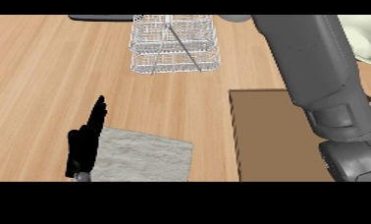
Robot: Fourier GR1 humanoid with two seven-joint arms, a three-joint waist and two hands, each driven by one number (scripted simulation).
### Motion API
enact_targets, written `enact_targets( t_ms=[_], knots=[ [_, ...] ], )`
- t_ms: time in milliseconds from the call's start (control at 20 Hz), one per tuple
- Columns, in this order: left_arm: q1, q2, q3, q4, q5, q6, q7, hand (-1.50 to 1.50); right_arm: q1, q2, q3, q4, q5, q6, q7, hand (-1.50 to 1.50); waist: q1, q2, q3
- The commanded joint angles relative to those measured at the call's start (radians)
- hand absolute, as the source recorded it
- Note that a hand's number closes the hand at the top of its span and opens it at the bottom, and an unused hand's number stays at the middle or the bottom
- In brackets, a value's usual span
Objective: Pick the can from the tray and place it in the tiered basket
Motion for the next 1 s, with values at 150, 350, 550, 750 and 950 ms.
enact_targets(
  t_ms=[150,350,550,750,950],
  knots=[
    [-0.034,-0.017,-0.002,0.062,-0.022,0.020,0.009,0.00,-0.078,0.059,0.010,0.235,0.056,-0.103,-0.063,1.50,-0.004,0.003,-0.004],
    [-0.008,-0.026,-0.026,0.050,-0.030,0.012,-0.011,0.00,-0.100,0.098,-0.009,0.388,0.092,-0.233,-0.072,1.50,0.017,0.011,-0.004],
    [0.026,-0.003,-0.012,0.019,-0.002,-0.022,-0.030,0.00,-0.126,0.129,-0.056,0.449,0.057,-0.288,-0.105,1.50,0.021,0.010,-0.004],
    [-0.026,-0.007,0.000,0.057,-0.021,0.007,-0.009,0.00,-0.095,0.136,-0.182,0.474,-0.081,-0.266,-0.146,-1.50,0.024,0.017,-0.003],
    [-0.015,0.010,-0.011,-0.026,-0.014,-0.013,0.058,0.00,-0.056,0.154,-0.242,0.508,-0.154,-0.302,-0.212,-1.50,0.032,0.013,-0.002]
  ],
)
